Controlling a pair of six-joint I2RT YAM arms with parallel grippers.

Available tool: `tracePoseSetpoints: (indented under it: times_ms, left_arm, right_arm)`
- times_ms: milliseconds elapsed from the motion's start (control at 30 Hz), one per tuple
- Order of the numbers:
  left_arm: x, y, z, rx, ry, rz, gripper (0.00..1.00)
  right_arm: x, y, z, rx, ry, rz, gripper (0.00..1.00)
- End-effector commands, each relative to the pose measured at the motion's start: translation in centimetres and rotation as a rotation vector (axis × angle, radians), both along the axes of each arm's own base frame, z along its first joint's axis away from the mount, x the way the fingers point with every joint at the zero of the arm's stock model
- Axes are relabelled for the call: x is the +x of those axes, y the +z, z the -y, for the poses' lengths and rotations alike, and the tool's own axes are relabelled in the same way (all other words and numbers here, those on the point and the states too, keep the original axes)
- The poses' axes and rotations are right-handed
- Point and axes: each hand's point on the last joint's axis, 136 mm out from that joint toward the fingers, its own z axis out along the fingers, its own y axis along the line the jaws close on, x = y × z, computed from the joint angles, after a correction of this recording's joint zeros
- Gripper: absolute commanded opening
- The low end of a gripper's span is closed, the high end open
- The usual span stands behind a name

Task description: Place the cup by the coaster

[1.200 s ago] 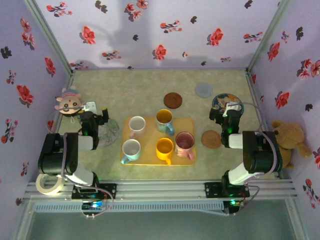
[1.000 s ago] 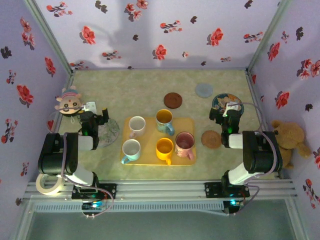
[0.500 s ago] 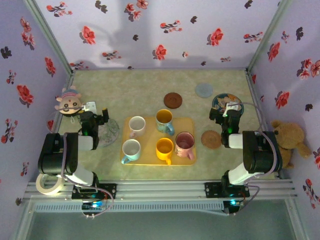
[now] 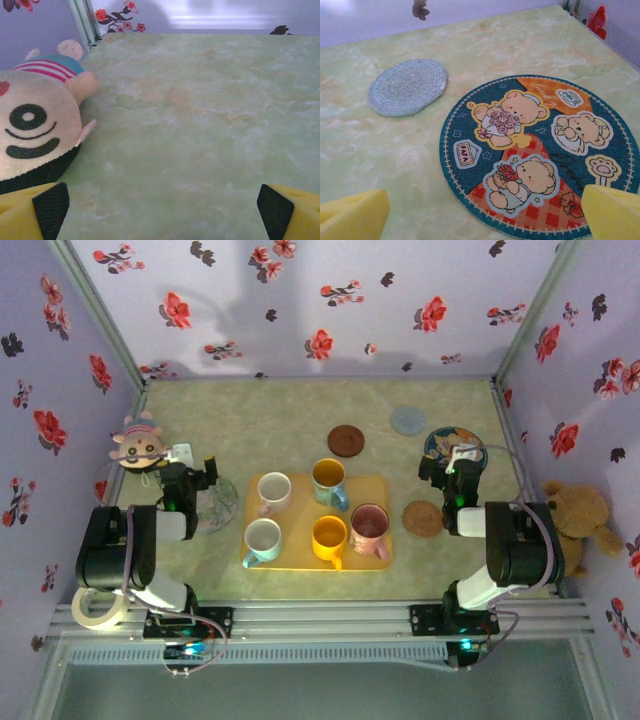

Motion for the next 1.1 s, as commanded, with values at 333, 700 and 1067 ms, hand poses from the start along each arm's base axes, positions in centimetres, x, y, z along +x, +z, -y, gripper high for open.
tracePoseSetpoints:
  times_ms: [333,700,1067]
  left_arm:
    - [-1.2,3.3,0.6,0.006,-0.042,0.041,1.0]
    - [-3.3,9.7,1.2,-0.021,-0.069,0.04,1.0]
    - [-5.6,12.0,2.2,-0.128,-0.086,-0.172,1.0]
  right_arm:
    - [0.4,2.9,0.0,-0.021,-0.004,-0.014,1.0]
    - [-1.1,8.0,1.1,0.0,-0.091,-0.067,0.99]
    - [-3.1,13.2,-3.9,0.191,0.125,-0.182,1.0]
